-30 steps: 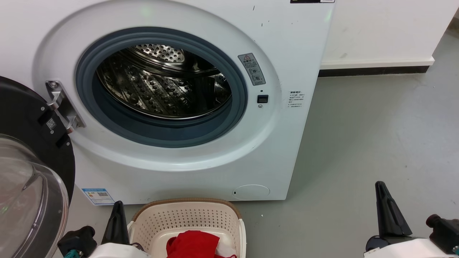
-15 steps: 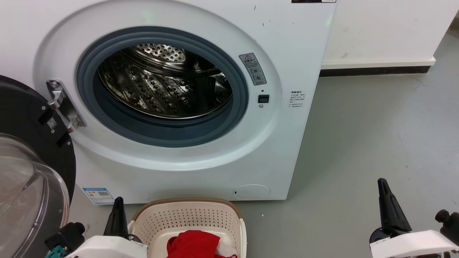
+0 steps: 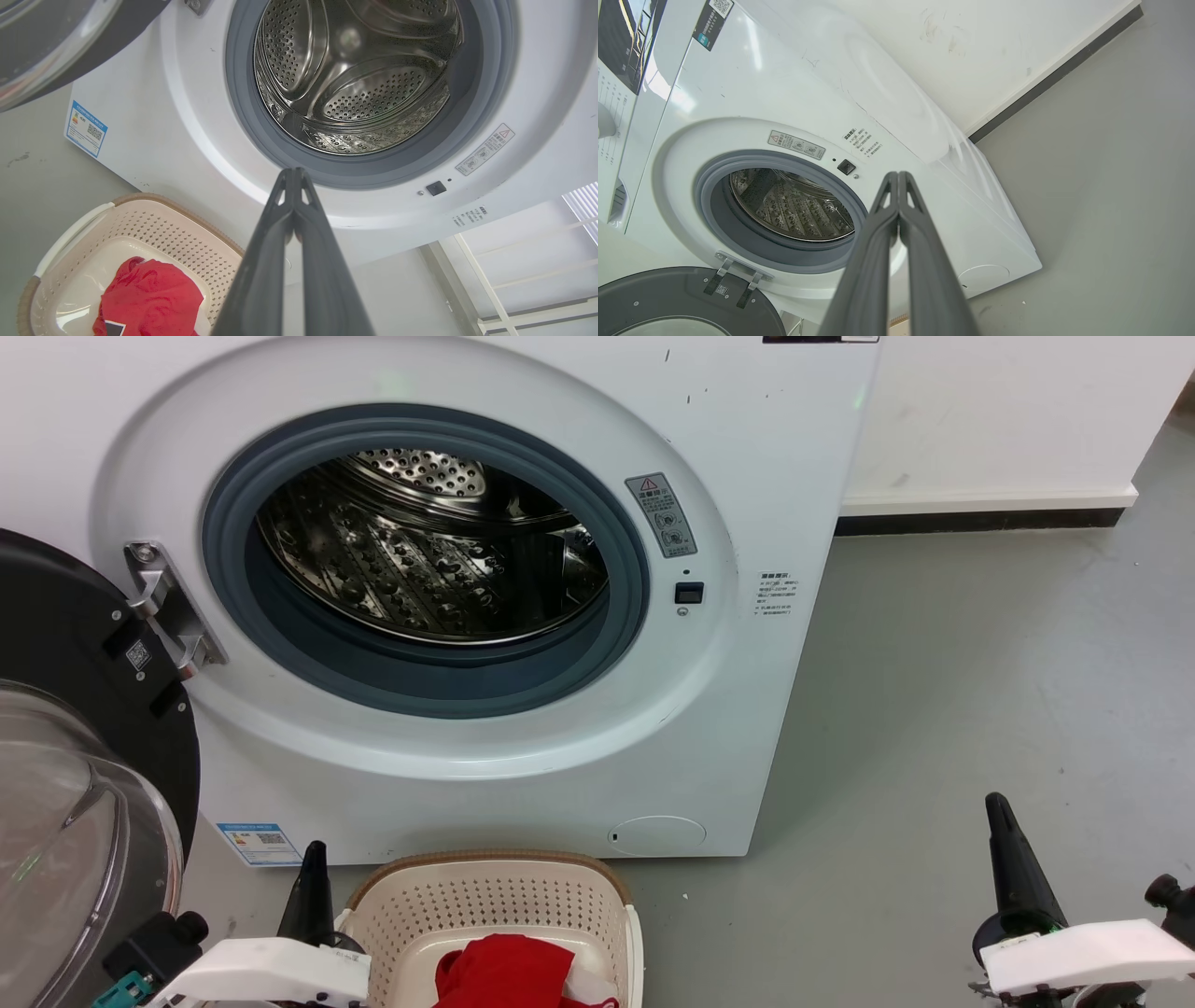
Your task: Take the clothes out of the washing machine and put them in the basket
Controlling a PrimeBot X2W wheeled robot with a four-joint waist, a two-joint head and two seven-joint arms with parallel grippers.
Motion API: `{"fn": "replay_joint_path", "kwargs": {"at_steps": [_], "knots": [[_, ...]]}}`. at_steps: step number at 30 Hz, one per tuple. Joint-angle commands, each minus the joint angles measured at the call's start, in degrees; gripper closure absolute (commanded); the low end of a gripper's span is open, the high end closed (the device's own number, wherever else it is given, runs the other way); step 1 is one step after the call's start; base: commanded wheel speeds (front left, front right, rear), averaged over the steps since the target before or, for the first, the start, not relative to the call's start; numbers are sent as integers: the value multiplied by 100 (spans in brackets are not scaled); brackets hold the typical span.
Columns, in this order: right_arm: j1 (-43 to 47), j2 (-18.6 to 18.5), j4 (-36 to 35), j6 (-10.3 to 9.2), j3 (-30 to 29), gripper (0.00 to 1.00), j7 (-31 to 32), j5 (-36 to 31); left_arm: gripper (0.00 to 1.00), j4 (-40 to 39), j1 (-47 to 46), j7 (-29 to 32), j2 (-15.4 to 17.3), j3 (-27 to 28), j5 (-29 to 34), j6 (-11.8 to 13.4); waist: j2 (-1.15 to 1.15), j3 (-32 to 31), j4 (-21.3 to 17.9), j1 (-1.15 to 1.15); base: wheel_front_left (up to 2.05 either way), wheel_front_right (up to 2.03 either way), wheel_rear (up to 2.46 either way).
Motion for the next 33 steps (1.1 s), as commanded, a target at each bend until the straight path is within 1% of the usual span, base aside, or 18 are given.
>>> {"fn": "replay_joint_path", "kwargs": {"at_steps": [1, 15, 33], "knots": [[-164, -47, -19, -1, -17, 100, 26, 178, 100, -46, -169, 33, 13, 28, -159, -29, 0, 0, 1, 0, 0, 0, 0], [-313, -57, 168, -1, -71, 100, 256, 1197, 100, 38, -296, 277, 15, 81, -1169, -145, 0, 6, 20, 0, 0, 0, 0], [-504, -53, 377, -1, -151, 100, 536, 2304, 100, 128, -440, 542, 17, 135, -2285, -267, 0, 14, 43, -1, 0, 0, 0]]}}
